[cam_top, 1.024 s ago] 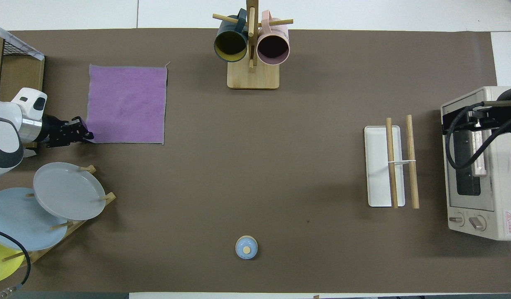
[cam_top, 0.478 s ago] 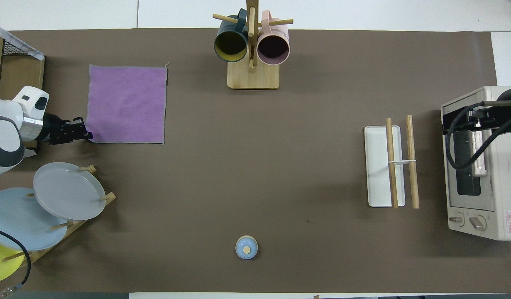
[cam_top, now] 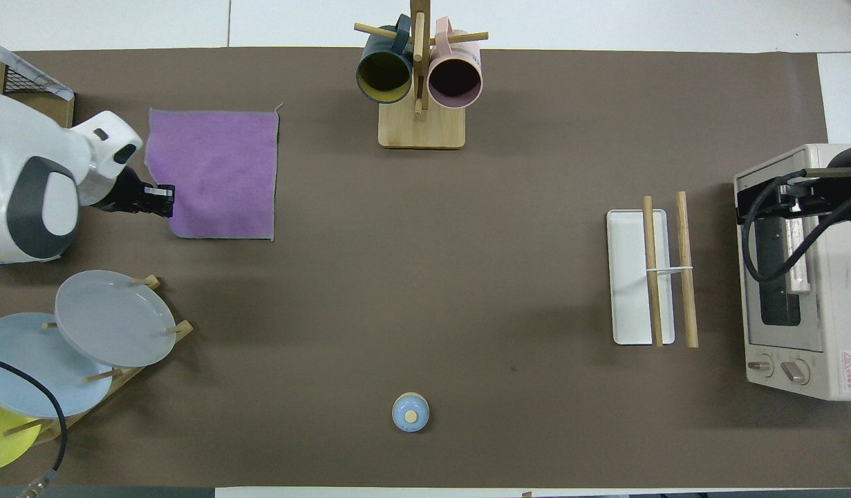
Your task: Fold towel and hang on rack
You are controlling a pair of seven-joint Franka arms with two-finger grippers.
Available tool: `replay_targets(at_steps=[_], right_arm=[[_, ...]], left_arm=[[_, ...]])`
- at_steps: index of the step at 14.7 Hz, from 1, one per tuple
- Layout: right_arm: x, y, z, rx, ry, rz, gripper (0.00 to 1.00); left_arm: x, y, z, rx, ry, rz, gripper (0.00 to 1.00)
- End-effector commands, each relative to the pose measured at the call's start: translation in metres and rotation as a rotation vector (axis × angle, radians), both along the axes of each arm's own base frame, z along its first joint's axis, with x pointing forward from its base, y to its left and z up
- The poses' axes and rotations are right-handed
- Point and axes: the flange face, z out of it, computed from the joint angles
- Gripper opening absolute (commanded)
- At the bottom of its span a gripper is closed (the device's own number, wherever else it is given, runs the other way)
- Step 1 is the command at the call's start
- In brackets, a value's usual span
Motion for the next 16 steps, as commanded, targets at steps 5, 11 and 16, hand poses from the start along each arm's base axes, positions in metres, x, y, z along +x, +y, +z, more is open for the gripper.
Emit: replay_targets(at_steps=[5,11,16], right_arm=[[-0.002,-0.002,0.001,0.018,-0.001,0.012,1.00],[-0.002,-0.003,0.001,0.018,-0.001,0.011,1.00],[-0.002,-0.003,0.001,0.018,-0.001,0.011,1.00]], left_arm=[[-0.051,-0.086,-0.067,0.159,-0.004,-0.119,0.00],[-0.038,-0.085,-0.055,0.149,-0.025,-0.092,0.00],[-0.028,-0.095,-0.036,0.155,-0.026,-0.100,0.00]])
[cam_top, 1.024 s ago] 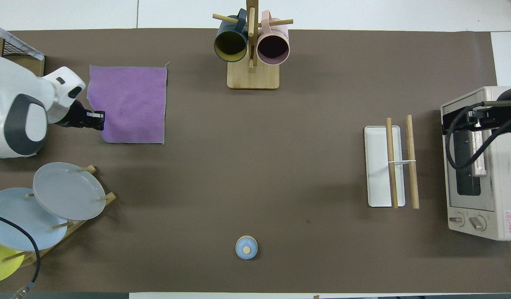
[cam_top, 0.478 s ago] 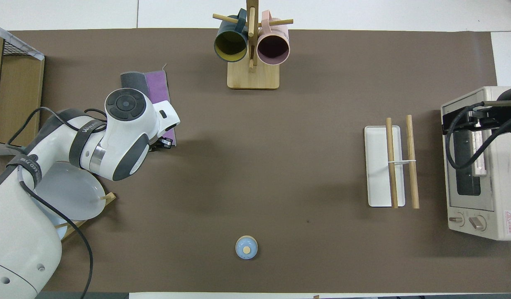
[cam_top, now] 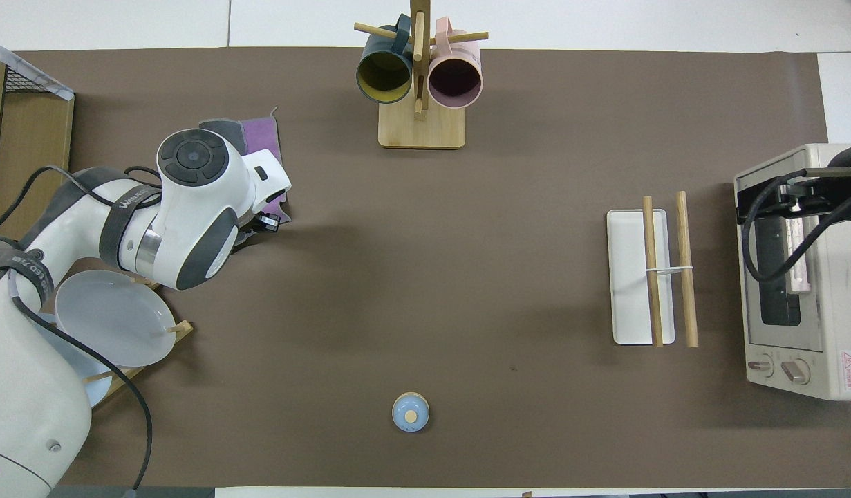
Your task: Fold towel and hang on rack
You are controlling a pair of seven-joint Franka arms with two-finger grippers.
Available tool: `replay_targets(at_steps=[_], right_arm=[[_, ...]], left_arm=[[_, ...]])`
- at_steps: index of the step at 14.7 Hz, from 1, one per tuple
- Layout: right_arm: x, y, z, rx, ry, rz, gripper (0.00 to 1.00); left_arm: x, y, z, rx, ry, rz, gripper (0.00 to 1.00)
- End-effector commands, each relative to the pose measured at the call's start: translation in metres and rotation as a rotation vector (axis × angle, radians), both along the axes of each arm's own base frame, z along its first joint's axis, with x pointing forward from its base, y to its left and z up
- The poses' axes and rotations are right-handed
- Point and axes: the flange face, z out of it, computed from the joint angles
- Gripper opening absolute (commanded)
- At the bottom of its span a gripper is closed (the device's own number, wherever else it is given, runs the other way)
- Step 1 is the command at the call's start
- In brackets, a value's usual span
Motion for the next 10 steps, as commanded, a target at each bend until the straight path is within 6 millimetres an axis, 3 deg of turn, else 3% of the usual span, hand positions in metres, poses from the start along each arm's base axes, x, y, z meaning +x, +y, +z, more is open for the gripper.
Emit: replay_targets(at_steps=[1,2,10], right_arm=[[-0.002,-0.003,0.001,0.018,-0.001,0.011,1.00],[-0.002,-0.002,0.001,0.018,-0.001,0.012,1.00],[-0.002,-0.003,0.001,0.018,-0.001,0.011,1.00]], left_arm=[[0.000,-0.009,0.003,0.016,0.003,-0.016,0.00],[-0.002,-0.018,0.004,0.013,-0.004,-0.032,0.00],[-0.018,-0.033,-0.009,0.010,0.008,-0.064,0.00]])
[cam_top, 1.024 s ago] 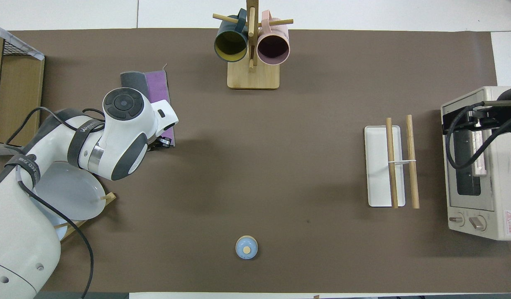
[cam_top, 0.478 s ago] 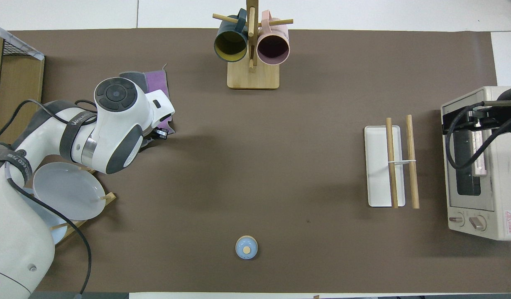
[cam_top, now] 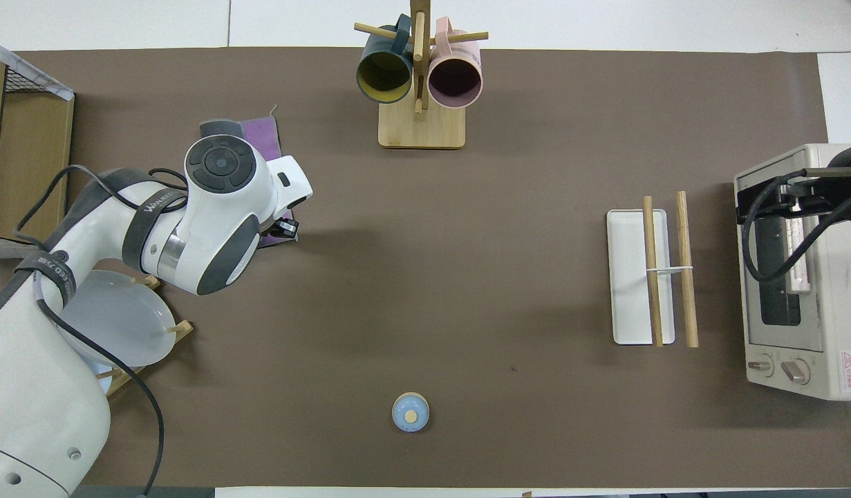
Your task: Fold towel and hang on rack
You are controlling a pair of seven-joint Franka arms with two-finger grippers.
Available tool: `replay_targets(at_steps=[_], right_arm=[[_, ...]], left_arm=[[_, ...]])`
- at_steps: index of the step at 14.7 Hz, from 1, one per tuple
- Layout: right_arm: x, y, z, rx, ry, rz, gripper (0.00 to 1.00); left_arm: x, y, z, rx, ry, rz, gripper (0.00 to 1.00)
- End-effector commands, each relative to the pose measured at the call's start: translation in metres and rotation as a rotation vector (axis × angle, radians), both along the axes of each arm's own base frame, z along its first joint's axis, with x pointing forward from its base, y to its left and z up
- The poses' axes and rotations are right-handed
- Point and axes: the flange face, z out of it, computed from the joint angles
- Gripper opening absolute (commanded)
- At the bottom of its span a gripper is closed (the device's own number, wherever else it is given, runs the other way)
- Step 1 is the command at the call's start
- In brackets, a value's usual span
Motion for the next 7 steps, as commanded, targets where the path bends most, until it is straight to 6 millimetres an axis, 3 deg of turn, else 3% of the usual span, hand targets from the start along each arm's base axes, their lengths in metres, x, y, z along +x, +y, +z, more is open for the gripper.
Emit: replay_targets(at_steps=[1,2,4,7], right_arm=[[-0.002,-0.002,0.001,0.018,-0.001,0.012,1.00],[-0.002,-0.002,0.001,0.018,-0.001,0.012,1.00],[-0.002,-0.003,0.001,0.018,-0.001,0.011,1.00],[-0.002,-0.003,0.001,0.018,-0.001,0.011,1.00]], left_arm=[[-0.006,-0.001,-0.005,0.010,0.000,-0.008,0.23],[-0.005,0.000,-0.005,0.009,0.000,0.003,0.99],[-0.003,0.006,0.010,-0.068,0.022,0.079,1.00],[0.010,0.059,0.043,-0.196,0.050,0.193,1.00]])
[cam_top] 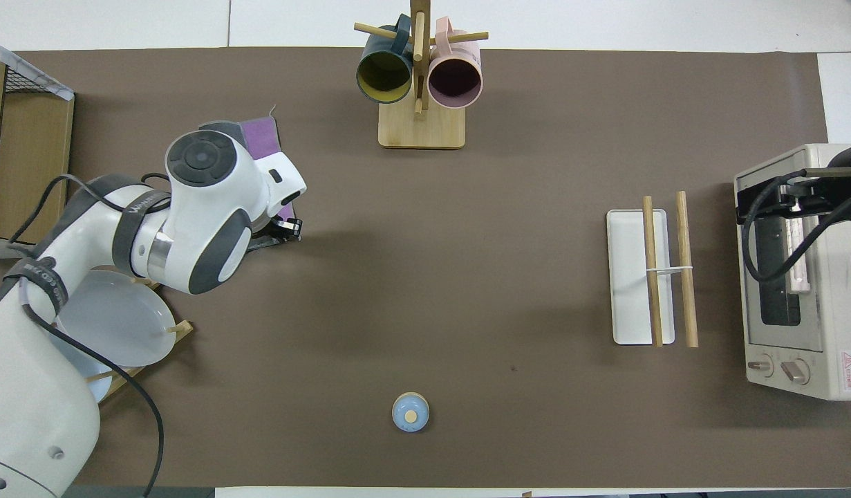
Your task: Fold towel and hang on rack
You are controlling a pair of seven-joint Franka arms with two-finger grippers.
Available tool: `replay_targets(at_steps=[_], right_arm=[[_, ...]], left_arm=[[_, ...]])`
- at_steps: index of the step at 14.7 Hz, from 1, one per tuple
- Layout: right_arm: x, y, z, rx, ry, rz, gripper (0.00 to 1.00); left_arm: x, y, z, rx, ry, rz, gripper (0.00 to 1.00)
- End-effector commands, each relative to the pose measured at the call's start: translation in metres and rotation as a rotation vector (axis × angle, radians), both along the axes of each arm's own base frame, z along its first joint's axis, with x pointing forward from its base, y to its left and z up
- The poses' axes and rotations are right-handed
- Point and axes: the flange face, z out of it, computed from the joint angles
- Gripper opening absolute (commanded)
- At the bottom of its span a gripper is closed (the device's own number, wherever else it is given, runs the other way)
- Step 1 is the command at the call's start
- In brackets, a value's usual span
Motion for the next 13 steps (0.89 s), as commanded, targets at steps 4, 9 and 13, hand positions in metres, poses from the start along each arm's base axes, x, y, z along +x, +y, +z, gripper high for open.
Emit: replay_targets(at_steps=[4,9,13], right_arm=[[-0.002,-0.003,0.001,0.018,-0.001,0.011,1.00],[-0.002,-0.003,0.001,0.018,-0.001,0.011,1.00],[-0.002,-0.003,0.001,0.018,-0.001,0.011,1.00]], left_arm=[[0.018,0.107,0.021,-0.229,-0.019,0.125,1.00],[0.011,0.139,-0.016,-0.389,-0.065,0.190,0.99],[0.015,0.150,-0.031,-0.417,-0.066,0.226,0.88]])
